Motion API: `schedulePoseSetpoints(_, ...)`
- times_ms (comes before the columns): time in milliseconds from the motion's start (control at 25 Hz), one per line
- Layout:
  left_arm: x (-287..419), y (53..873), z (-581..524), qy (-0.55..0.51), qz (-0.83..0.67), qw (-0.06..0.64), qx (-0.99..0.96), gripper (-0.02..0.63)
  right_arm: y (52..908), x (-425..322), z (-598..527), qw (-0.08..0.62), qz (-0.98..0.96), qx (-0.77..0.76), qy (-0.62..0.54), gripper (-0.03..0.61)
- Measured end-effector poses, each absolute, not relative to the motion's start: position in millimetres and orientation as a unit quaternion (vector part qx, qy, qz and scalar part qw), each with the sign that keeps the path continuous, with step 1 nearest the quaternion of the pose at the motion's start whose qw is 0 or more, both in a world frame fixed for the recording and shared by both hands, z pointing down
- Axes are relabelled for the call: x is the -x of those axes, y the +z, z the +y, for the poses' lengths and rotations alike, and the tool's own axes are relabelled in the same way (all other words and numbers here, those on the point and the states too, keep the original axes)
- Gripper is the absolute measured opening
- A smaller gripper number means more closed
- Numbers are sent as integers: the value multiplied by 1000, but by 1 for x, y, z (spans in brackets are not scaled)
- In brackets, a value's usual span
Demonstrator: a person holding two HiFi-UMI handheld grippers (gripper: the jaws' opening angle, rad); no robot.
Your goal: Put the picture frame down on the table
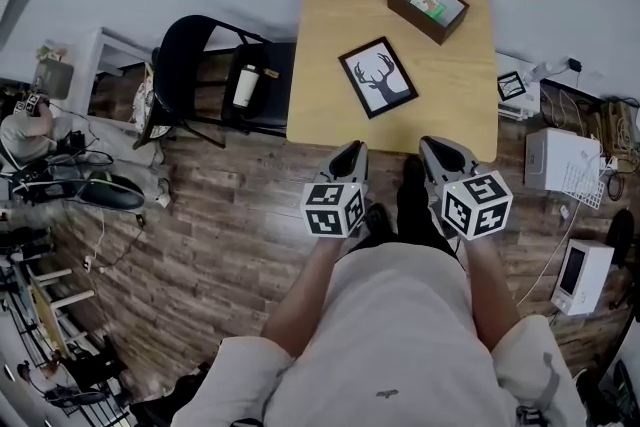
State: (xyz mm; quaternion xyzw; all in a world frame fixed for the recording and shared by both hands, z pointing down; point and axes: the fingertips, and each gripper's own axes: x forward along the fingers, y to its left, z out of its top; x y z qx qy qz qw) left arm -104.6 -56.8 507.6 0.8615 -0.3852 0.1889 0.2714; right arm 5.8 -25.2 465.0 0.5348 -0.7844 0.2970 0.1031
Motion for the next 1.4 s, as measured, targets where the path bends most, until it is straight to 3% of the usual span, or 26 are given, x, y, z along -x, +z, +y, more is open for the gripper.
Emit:
schedulePoseSetpoints(720,110,419,-19,146,-338,191,-910,11,409,18,6,70,-802,-555,209,-2)
schedulePoseSetpoints(1400,108,412,-22,152,-338,171,-913,11,400,20,9,76,-803,-558,194,-2)
